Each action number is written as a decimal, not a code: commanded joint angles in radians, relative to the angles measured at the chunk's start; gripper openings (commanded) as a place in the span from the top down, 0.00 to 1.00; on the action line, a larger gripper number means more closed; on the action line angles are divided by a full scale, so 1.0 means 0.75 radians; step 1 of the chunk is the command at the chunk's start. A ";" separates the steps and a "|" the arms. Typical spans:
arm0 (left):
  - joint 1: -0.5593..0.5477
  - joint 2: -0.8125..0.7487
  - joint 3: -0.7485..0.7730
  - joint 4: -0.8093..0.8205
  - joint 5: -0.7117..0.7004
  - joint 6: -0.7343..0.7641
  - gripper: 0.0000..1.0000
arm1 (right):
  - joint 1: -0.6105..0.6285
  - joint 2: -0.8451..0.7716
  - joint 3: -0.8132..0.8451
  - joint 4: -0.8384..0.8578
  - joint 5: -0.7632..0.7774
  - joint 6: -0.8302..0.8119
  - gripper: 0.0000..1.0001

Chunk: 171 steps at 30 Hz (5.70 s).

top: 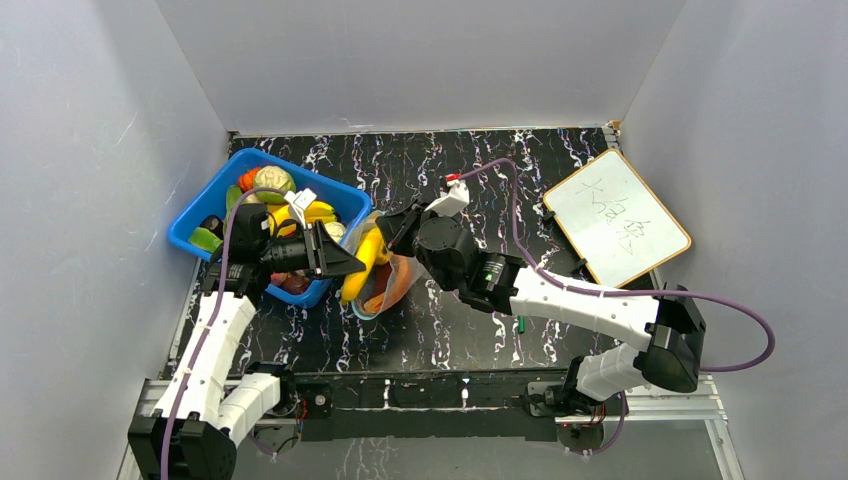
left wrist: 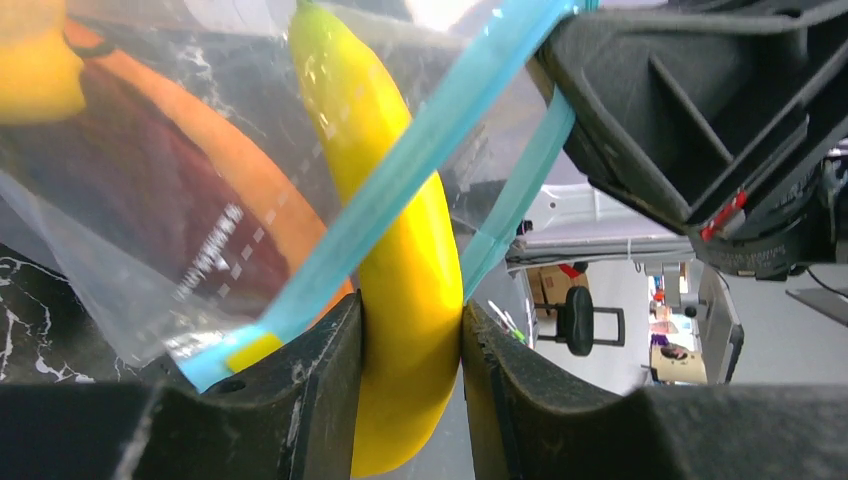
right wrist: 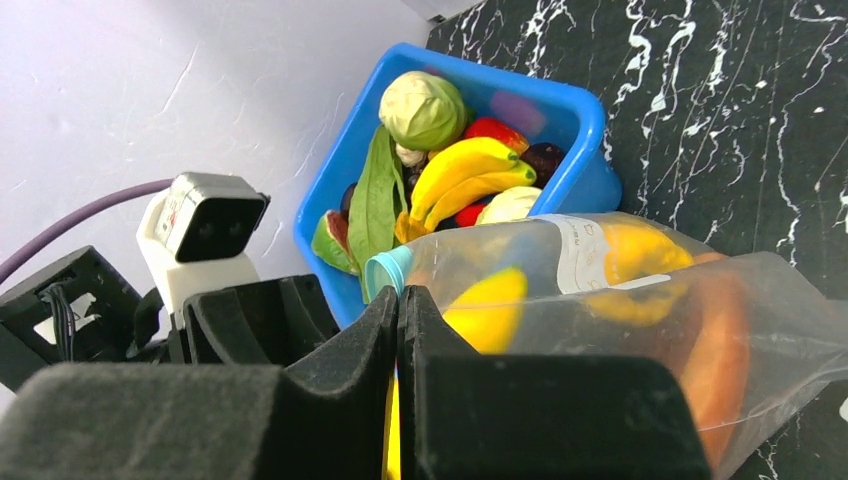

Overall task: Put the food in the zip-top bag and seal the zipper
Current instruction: Place the fake fruit in the zipper food storage bag, then adjust the zipper food storage bag at the center of the board, then pick up the fake vegetable from the bin.

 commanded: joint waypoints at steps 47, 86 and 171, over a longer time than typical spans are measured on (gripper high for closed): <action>-0.054 -0.114 0.054 0.168 -0.379 -0.268 0.20 | -0.006 -0.082 -0.031 0.005 0.011 0.255 1.00; -0.054 -0.134 -0.033 0.092 -0.422 -0.054 1.00 | -0.016 -0.145 -0.120 -0.037 -0.058 0.217 1.00; -0.012 0.636 0.378 -0.050 -1.316 0.415 0.20 | -0.015 -0.523 -0.380 -0.123 -0.166 0.033 1.00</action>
